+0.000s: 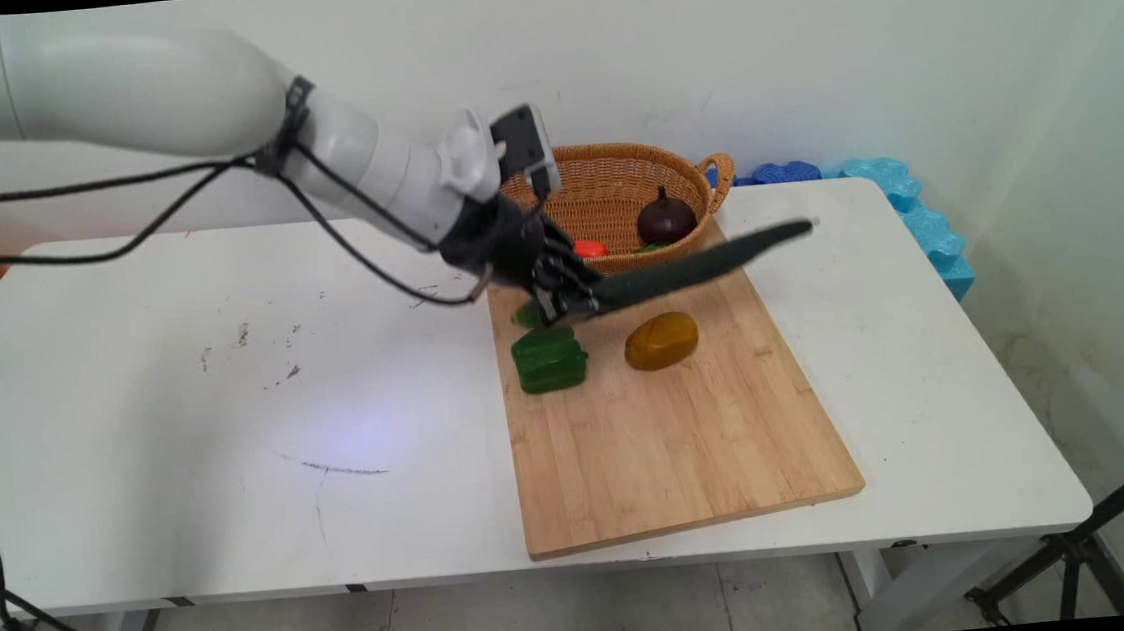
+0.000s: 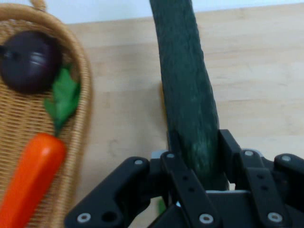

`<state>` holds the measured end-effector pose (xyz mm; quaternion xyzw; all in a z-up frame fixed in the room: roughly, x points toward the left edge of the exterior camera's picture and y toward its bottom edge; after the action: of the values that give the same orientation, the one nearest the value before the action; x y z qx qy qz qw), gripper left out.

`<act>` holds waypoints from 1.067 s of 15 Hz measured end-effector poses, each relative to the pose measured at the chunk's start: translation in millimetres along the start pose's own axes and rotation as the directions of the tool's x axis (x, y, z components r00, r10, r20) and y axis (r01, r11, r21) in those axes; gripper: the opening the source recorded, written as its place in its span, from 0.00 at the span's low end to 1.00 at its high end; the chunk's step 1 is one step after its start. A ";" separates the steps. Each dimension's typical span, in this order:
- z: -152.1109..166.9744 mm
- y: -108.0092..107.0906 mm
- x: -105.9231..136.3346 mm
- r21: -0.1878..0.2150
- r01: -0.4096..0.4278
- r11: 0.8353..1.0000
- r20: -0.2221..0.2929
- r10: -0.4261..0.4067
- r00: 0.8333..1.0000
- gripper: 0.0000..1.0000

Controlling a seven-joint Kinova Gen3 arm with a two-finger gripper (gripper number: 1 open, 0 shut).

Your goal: Place the picked object in the vegetable basket

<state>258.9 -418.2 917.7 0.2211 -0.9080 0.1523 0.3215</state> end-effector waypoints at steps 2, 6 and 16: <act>-5.2 -19.7 3.8 0.027 -0.009 1.000 -0.006 0.010 1.000 0.00; -9.2 -56.3 7.6 0.075 -0.035 0.997 -0.008 0.035 0.999 0.00; 15.9 -150.5 4.5 0.162 -0.197 0.967 0.036 0.194 0.980 0.00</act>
<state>322.8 -555.0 929.0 0.1577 -0.9129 0.2555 0.2764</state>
